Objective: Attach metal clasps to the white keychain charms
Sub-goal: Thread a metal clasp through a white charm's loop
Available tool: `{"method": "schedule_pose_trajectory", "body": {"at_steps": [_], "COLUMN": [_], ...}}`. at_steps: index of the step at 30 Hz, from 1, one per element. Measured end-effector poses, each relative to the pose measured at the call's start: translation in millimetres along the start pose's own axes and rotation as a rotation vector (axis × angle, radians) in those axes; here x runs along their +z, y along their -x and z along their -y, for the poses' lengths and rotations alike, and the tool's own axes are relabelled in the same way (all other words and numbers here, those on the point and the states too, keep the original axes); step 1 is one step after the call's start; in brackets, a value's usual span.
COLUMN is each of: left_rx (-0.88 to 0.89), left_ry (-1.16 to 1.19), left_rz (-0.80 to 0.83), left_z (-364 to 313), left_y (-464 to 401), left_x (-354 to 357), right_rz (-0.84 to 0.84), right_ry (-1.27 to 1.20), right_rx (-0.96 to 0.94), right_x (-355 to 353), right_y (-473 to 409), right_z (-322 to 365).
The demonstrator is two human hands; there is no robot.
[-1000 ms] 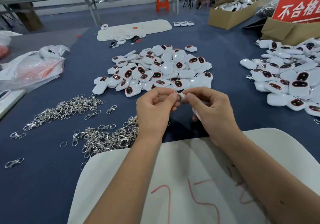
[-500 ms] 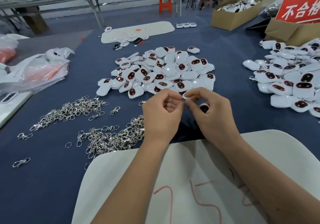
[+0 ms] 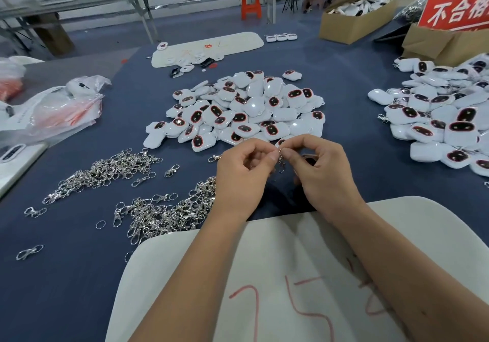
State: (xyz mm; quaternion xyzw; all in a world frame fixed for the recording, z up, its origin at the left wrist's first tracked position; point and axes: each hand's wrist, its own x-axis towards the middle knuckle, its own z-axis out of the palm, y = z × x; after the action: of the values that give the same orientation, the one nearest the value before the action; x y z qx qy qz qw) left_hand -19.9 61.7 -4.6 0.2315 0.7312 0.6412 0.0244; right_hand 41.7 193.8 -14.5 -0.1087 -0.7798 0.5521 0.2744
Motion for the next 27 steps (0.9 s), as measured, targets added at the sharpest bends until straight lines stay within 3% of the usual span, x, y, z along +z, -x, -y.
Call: {"method": "schedule_pose_trajectory", "body": {"at_steps": [10,16,23,27], "left_rx": [0.067,0.173,0.328,0.388], "left_ry": [-0.022,-0.196,-0.302,-0.337], "left_rz": [0.094,0.021,0.011,-0.016], "left_z": [1.0,4.0,5.5,4.5], "left_y": [-0.7,0.0,-0.5,1.4], "left_x": [-4.2,3.0,-0.8,-0.4], "right_rz": [0.031,-0.026,-0.077,-0.041], "right_ry": [-0.064,-0.040,0.039,-0.037], "right_rx": [0.002,-0.023,-0.191,-0.131], "right_x": [-1.6,-1.0,0.8,1.4], "right_y": [0.2,2.1,6.3,5.3], "right_z": [0.5,3.2,7.6,5.7]}}
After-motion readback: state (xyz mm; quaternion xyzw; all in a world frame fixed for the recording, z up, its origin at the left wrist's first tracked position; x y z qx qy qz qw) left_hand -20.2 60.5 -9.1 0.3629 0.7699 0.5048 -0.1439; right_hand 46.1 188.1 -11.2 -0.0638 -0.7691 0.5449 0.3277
